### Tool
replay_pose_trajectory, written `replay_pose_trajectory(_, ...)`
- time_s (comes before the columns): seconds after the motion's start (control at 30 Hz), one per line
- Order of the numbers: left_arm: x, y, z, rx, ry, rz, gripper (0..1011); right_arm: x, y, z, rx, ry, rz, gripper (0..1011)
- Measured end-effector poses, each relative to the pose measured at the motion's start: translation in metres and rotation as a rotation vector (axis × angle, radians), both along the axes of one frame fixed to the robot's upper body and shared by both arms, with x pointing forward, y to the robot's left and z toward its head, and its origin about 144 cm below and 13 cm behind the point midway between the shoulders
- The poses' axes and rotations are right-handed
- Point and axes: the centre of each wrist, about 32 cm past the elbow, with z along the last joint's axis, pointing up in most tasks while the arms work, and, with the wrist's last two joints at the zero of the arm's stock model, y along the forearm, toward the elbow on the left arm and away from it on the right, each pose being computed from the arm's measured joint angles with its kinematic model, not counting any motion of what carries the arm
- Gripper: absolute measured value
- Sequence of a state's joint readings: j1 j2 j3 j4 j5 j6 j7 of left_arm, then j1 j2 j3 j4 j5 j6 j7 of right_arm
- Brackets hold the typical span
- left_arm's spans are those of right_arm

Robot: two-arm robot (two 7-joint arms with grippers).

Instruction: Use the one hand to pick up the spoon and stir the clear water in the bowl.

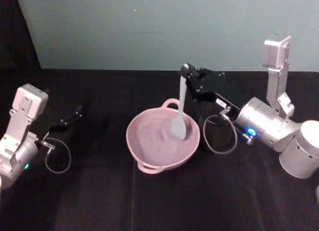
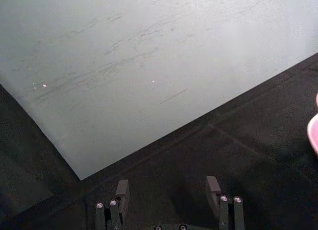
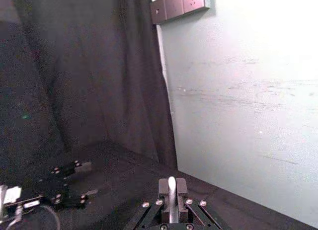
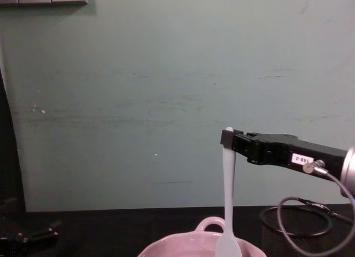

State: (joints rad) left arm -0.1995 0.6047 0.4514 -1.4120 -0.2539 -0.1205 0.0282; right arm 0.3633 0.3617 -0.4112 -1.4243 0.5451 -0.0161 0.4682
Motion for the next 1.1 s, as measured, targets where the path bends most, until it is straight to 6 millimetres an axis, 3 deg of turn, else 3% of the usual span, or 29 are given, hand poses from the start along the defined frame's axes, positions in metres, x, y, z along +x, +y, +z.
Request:
replay_pose_trajectory(0.27, 0.000, 0.000, 0.000, 0.000, 0.000, 0.000, 1011, -0.016, 0.003, -0.001, -0.003, -0.007, 0.023, 96)
replay_pose_trajectory(0.57, 0.000, 0.000, 0.000, 0.000, 0.000, 0.000, 1011, -0.028, 0.030, -0.005, 0.007, -0.004, 0.098, 96)
replay_pose_trajectory(0.8, 0.000, 0.000, 0.000, 0.000, 0.000, 0.000, 1011, -0.023, 0.048, -0.004, 0.015, -0.004, 0.139, 96)
replay_pose_trajectory(1.1, 0.000, 0.000, 0.000, 0.000, 0.000, 0.000, 1011, 0.003, 0.067, -0.003, 0.010, 0.000, 0.141, 96)
